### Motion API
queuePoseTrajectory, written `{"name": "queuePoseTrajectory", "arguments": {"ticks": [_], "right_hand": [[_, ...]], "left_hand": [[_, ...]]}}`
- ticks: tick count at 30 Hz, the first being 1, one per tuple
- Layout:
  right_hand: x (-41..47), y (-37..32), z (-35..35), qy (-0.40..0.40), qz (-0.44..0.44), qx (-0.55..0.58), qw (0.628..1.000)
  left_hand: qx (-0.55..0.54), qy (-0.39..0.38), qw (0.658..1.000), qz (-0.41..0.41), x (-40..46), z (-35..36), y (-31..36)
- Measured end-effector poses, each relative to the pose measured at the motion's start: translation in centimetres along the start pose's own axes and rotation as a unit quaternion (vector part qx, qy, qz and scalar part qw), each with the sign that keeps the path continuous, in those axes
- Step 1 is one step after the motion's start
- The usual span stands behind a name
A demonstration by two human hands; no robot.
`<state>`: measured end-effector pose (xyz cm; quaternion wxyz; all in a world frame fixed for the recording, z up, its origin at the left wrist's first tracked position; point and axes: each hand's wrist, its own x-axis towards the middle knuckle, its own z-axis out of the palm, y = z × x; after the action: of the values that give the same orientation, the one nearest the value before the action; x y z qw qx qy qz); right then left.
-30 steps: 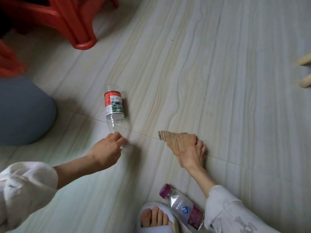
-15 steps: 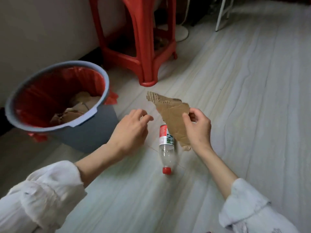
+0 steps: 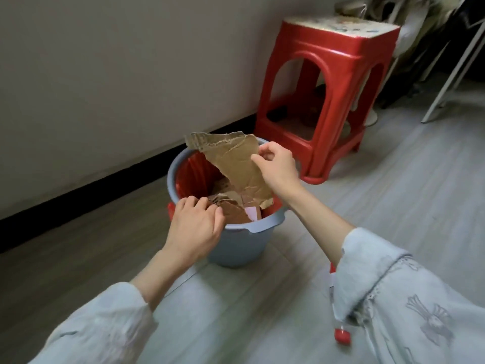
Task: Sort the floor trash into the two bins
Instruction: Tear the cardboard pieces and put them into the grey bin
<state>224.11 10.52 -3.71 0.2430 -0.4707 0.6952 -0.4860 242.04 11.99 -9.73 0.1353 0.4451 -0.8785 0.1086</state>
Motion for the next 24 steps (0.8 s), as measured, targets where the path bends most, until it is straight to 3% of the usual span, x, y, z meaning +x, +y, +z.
{"name": "queuePoseTrajectory", "arguments": {"ticks": [2,4,6,8,13,16,22,24], "right_hand": [[0.5,0.3,1.6,-0.025,0.032,0.021,0.999],[0.1,1.3,2.6,-0.093,0.049,-0.063,0.992],[-0.7,2.4,3.1,-0.164,0.027,-0.251,0.954],[-1.0,2.5,3.6,-0.185,-0.017,-0.388,0.903],[-0.7,1.6,5.2,-0.22,-0.059,-0.497,0.837],[-0.9,2.6,6.7,-0.291,-0.022,-0.498,0.817],[-0.3,2.5,5.8,-0.401,0.118,-0.35,0.838],[-0.7,2.2,4.8,-0.402,0.112,-0.327,0.848]], "left_hand": [[0.005,0.026,1.0,-0.004,0.0,0.0,0.2],[0.005,0.046,0.999,0.001,-0.1,0.3,0.0],[0.002,0.057,0.998,-0.004,-0.4,0.4,0.1],[-0.005,0.069,0.998,-0.01,-0.4,0.5,0.1],[-0.009,0.088,0.996,-0.012,-0.1,0.7,0.1],[-0.016,0.089,0.996,-0.02,-0.3,0.9,0.2],[-0.01,0.085,0.996,-0.029,-0.1,1.2,0.1],[-0.011,0.075,0.997,-0.027,-0.1,1.0,0.2]]}}
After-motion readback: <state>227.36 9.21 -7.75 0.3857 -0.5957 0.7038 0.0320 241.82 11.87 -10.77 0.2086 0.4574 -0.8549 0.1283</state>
